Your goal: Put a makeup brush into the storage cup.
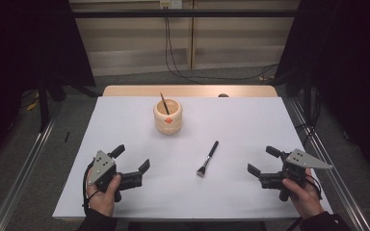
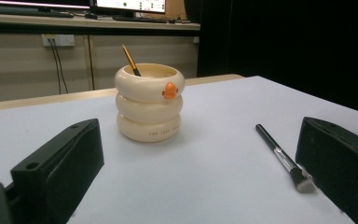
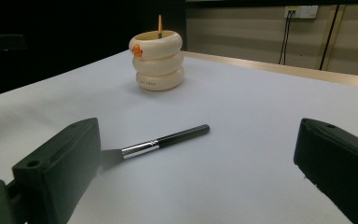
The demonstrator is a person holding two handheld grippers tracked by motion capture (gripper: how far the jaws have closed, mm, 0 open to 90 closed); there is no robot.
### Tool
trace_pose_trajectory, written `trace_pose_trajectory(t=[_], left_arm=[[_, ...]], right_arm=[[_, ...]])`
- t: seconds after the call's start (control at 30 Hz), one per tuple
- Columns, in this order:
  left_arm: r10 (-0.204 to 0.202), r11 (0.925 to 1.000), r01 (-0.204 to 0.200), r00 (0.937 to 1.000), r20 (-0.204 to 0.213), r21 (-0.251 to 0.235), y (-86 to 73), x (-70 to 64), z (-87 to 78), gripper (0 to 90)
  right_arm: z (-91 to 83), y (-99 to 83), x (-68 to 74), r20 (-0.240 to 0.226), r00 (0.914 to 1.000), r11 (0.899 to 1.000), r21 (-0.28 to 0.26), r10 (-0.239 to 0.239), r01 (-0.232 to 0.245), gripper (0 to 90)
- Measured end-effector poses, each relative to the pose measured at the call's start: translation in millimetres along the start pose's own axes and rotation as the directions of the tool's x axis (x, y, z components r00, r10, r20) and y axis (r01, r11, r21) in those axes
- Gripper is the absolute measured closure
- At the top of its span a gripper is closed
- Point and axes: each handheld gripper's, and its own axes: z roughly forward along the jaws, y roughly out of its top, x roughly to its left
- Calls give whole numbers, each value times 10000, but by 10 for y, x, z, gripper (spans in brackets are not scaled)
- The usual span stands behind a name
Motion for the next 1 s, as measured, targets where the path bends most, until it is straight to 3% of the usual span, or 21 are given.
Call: trace_pose_trajectory(t=[0.43,0.53,0.63,0.73,0.8,0.9,1.0], left_arm=[[-352,9993,352,9994,-40,-89,-14,17,-25,9],[-203,9998,204,9998,-60,35,-8,41,-42,10],[-438,9990,438,9990,-28,-51,-17,46,-69,11],[-451,9989,449,9989,-106,-125,-4,50,-86,10],[-240,9997,239,9996,-145,-50,1,58,-92,10],[-381,9992,381,9992,-120,-83,-8,53,-83,10],[-392,9992,392,9992,-112,-28,-8,48,-75,10]], right_arm=[[28,17,1,-189,9994,9995,90,-298,300,6],[19,26,0,-132,9989,9990,51,-452,453,8],[13,59,-9,-210,9989,9991,-59,-410,409,20],[26,83,-21,-250,9989,9992,-102,-385,383,22],[49,95,-21,-139,9985,9986,-28,-527,526,46],[78,135,-20,-114,9979,9980,-32,-634,634,67],[112,194,-40,-196,9979,9964,575,-615,626,83]])
